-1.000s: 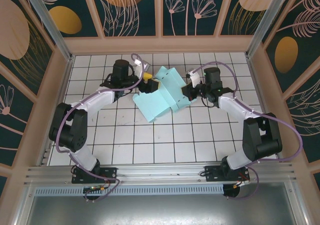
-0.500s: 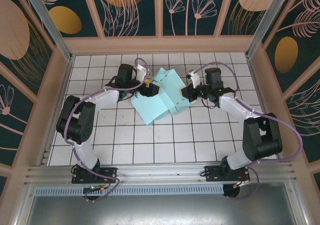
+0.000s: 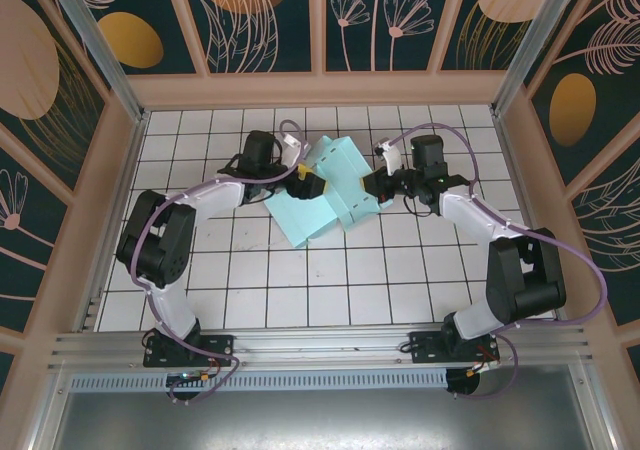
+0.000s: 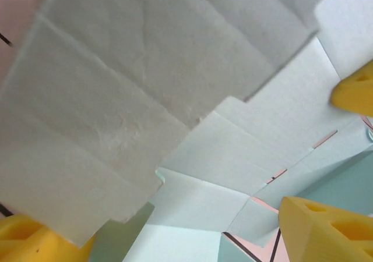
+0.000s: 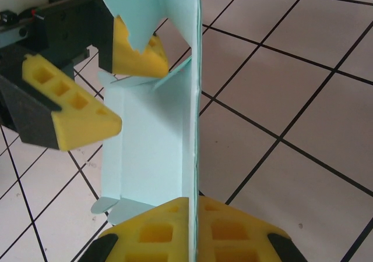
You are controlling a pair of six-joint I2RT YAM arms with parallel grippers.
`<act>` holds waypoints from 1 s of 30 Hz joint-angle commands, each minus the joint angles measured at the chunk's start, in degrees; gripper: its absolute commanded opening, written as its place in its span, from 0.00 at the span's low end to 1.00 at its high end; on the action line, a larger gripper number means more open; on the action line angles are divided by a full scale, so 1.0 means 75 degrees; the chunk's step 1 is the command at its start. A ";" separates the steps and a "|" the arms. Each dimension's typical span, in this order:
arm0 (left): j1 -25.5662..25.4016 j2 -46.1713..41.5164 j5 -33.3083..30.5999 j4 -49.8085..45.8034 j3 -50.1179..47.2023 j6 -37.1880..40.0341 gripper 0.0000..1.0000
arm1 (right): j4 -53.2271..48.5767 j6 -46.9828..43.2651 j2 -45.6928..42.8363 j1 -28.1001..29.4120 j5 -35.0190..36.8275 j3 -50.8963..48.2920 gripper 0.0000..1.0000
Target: Fold the paper box
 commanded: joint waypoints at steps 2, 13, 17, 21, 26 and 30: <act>-0.0201 0.0198 0.0009 -0.0200 -0.0008 0.0097 0.79 | 0.0309 0.0210 0.0144 -0.0024 -0.0073 0.0251 0.00; 0.0204 -0.1028 -0.0086 0.1848 -0.1047 -0.0897 0.82 | 0.0050 -0.0005 0.0074 0.0005 0.0830 0.0264 0.00; 0.0651 -0.1490 -0.0161 0.2617 -0.1549 -0.1422 0.83 | -0.0170 -0.0216 0.0221 0.0150 0.1659 0.0303 0.00; 0.0728 -0.1477 -0.0312 0.2363 -0.1598 -0.1272 0.83 | -0.0290 -0.0278 0.0548 0.0285 0.1823 0.0382 0.00; 0.0728 -0.1392 -0.0543 0.2355 -0.1676 -0.1330 0.83 | -0.0364 0.0146 0.1314 0.0399 0.1600 0.0703 0.00; 0.0729 -0.1368 -0.0663 0.2095 -0.1607 -0.1187 0.83 | -0.0690 0.0656 0.1997 0.0305 0.1765 0.1151 0.00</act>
